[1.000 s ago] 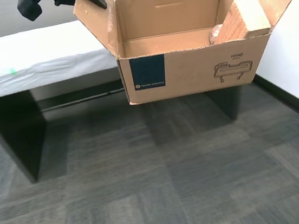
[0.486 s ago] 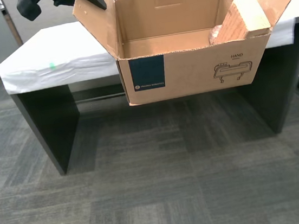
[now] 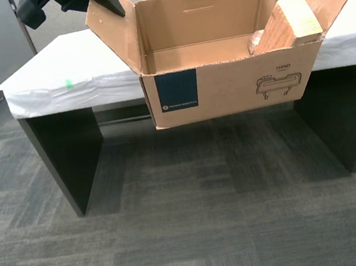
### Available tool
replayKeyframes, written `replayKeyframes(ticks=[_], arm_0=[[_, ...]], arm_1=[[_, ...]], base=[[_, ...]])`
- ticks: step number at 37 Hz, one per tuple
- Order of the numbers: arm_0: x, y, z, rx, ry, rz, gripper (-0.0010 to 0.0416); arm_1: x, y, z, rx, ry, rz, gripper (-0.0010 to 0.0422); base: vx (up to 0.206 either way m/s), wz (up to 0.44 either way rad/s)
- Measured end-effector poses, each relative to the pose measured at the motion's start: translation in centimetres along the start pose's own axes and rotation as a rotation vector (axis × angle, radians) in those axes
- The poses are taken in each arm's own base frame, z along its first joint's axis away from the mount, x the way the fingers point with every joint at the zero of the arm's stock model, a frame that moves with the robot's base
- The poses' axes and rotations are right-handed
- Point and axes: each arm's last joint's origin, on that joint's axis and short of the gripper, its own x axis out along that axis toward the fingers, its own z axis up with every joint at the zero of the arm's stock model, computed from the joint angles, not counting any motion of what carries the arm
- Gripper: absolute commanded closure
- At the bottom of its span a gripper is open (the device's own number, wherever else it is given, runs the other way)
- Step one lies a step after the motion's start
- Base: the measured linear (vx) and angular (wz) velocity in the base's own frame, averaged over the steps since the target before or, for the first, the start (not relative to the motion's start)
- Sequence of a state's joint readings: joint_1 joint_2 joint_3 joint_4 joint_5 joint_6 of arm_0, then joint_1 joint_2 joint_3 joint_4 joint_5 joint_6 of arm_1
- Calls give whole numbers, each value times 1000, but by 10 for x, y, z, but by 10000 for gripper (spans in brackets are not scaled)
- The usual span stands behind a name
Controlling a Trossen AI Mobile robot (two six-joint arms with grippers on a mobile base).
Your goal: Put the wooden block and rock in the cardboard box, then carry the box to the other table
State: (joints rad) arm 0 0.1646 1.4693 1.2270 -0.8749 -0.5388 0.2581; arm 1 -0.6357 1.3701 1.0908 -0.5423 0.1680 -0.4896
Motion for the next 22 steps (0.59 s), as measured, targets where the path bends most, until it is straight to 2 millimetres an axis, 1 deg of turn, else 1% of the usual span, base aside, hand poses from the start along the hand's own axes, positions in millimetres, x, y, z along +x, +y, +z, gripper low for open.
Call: replayKeyframes(ticks=[7,22], arm_0=[[0,0,0,0,0,0,406],[0,0,0,-1,-1,0,406]], arm_1=[[0,0,-1,-34,18,-18,413],[0,0,-1,-33,17,-19,413]], base=[[177,-49],[177,-45]])
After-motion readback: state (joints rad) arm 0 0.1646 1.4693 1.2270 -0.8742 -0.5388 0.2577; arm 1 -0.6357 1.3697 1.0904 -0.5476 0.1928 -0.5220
